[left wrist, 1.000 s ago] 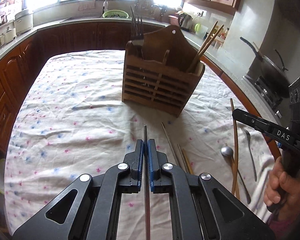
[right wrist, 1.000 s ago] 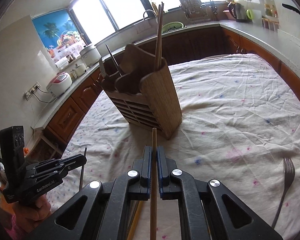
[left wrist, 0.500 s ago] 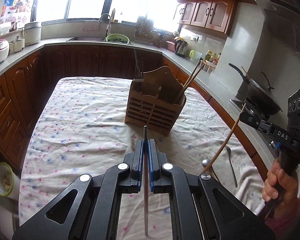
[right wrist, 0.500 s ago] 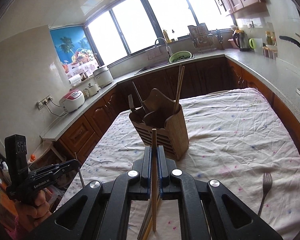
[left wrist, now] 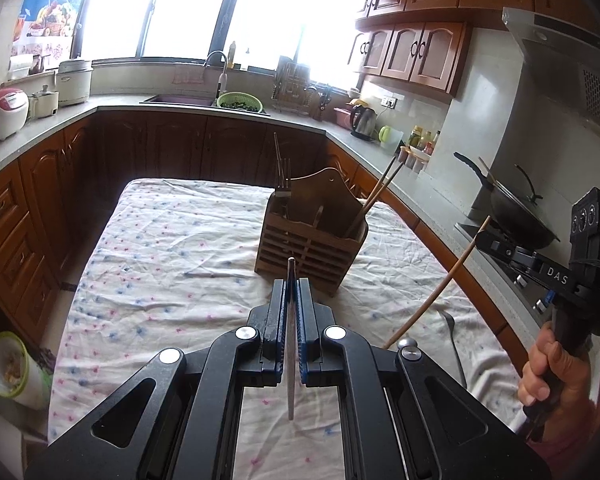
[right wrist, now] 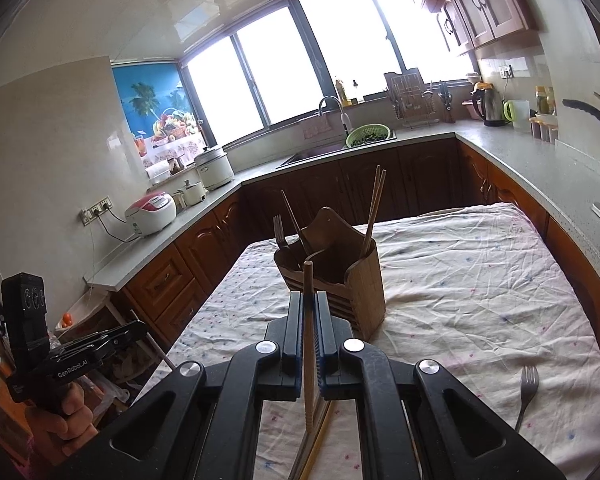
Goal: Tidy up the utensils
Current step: 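Lift both held chopsticks and lower them into the wooden holder, then open both grippers to release the chopsticks inside the holder, then move both open grippers back toward the spoon and metal chopstick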
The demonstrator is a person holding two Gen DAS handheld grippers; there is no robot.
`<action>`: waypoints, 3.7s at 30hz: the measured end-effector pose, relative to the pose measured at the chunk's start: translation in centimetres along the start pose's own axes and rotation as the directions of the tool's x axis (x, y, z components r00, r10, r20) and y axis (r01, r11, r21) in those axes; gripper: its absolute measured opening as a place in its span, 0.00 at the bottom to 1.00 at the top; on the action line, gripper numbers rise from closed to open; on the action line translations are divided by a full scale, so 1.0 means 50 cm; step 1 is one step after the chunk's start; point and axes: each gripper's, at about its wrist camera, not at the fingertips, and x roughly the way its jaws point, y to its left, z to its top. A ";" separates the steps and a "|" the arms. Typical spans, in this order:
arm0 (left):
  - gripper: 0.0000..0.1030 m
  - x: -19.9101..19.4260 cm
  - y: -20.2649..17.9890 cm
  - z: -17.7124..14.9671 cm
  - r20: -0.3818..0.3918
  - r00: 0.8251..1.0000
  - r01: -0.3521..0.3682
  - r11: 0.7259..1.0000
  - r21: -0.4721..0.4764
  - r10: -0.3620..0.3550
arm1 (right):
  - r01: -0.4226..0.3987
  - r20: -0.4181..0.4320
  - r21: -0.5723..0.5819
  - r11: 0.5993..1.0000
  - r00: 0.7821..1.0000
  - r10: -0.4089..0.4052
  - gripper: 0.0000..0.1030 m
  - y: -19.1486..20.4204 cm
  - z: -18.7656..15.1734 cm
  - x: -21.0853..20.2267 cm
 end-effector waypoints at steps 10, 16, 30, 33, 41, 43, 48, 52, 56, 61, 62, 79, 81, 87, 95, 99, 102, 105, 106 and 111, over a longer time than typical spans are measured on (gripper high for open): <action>0.04 0.004 0.005 0.026 0.036 0.999 -0.004 1.000 -0.013 0.005 | 0.004 0.032 0.000 1.000 0.999 -0.004 0.05 0.000 0.020 0.001; 0.04 0.007 0.005 0.072 0.095 0.996 0.002 1.000 -0.021 0.000 | 0.010 0.083 0.017 1.000 0.997 -0.011 0.05 -0.006 0.047 0.004; 0.04 0.044 -0.008 0.248 0.252 0.968 0.001 1.000 -0.015 0.003 | 0.026 0.231 0.002 1.000 0.973 -0.025 0.04 -0.002 0.172 0.029; 0.04 0.060 -0.008 0.286 0.289 0.957 0.001 1.000 -0.023 0.006 | 0.033 0.264 0.004 0.999 0.964 -0.032 0.04 -0.007 0.198 0.037; 0.04 0.163 -0.001 0.334 0.308 0.951 -0.007 0.997 -0.072 0.029 | 0.073 0.290 -0.001 0.997 0.955 -0.070 0.04 -0.023 0.225 0.081; 0.04 0.196 0.005 0.331 0.294 0.955 -0.011 0.995 -0.095 0.039 | 0.086 0.285 -0.008 0.996 0.955 -0.080 0.04 -0.026 0.219 0.096; 0.04 0.267 0.030 0.306 0.255 0.964 -0.040 0.988 -0.150 0.078 | 0.118 0.260 -0.021 0.993 0.959 -0.109 0.04 -0.032 0.192 0.137; 0.04 0.310 0.041 0.276 0.226 0.969 -0.067 0.984 -0.167 0.104 | 0.114 0.220 -0.002 0.993 0.969 -0.111 0.04 -0.047 0.165 0.173; 0.04 0.345 0.045 0.247 0.192 0.976 -0.079 0.986 -0.145 0.106 | 0.114 0.179 0.017 0.993 0.977 -0.115 0.04 -0.064 0.141 0.201; 0.04 0.383 0.041 0.225 0.140 0.985 -0.086 0.989 -0.122 0.103 | 0.115 0.137 0.036 0.993 0.983 -0.119 0.05 -0.076 0.125 0.226; 0.04 0.386 0.038 0.221 0.137 0.985 -0.093 0.989 -0.114 0.109 | 0.112 0.127 0.044 0.993 0.985 -0.117 0.04 -0.080 0.124 0.231; 0.05 0.389 0.030 0.229 0.126 0.985 -0.113 0.991 -0.066 0.120 | 0.109 0.096 0.077 0.991 0.989 -0.117 0.05 -0.103 0.125 0.239; 0.05 0.388 0.031 0.230 0.123 0.985 -0.111 0.992 -0.067 0.119 | 0.104 0.095 0.080 0.991 0.989 -0.112 0.10 -0.104 0.125 0.240; 0.13 0.382 0.036 0.228 0.112 0.985 -0.124 0.989 -0.078 0.132 | 0.092 0.101 0.100 0.991 0.990 -0.102 0.20 -0.108 0.124 0.231; 0.72 0.343 0.048 0.200 0.106 0.981 -0.150 0.983 -0.105 0.161 | 0.077 0.124 0.147 0.986 0.988 -0.096 0.75 -0.121 0.113 0.199; 0.85 0.310 0.055 0.169 0.094 0.981 -0.159 0.980 -0.121 0.171 | 0.059 0.123 0.143 0.988 0.989 -0.077 0.81 -0.118 0.099 0.180; 0.89 0.285 0.059 0.140 0.068 0.983 -0.161 0.978 -0.131 0.171 | 0.049 0.116 0.143 0.988 0.991 -0.066 0.84 -0.114 0.082 0.163; 0.90 0.258 0.059 0.107 0.046 0.985 -0.159 0.978 -0.137 0.166 | 0.048 0.107 0.146 0.988 0.992 -0.064 0.86 -0.115 0.065 0.142; 0.90 0.251 0.057 0.097 0.036 0.986 -0.157 0.978 -0.137 0.164 | 0.048 0.106 0.146 0.988 0.992 -0.063 0.86 -0.115 0.059 0.133; 0.90 0.214 0.048 0.038 -0.010 0.989 -0.149 0.978 -0.145 0.149 | 0.057 0.096 0.147 0.987 0.993 -0.071 0.86 -0.117 0.029 0.084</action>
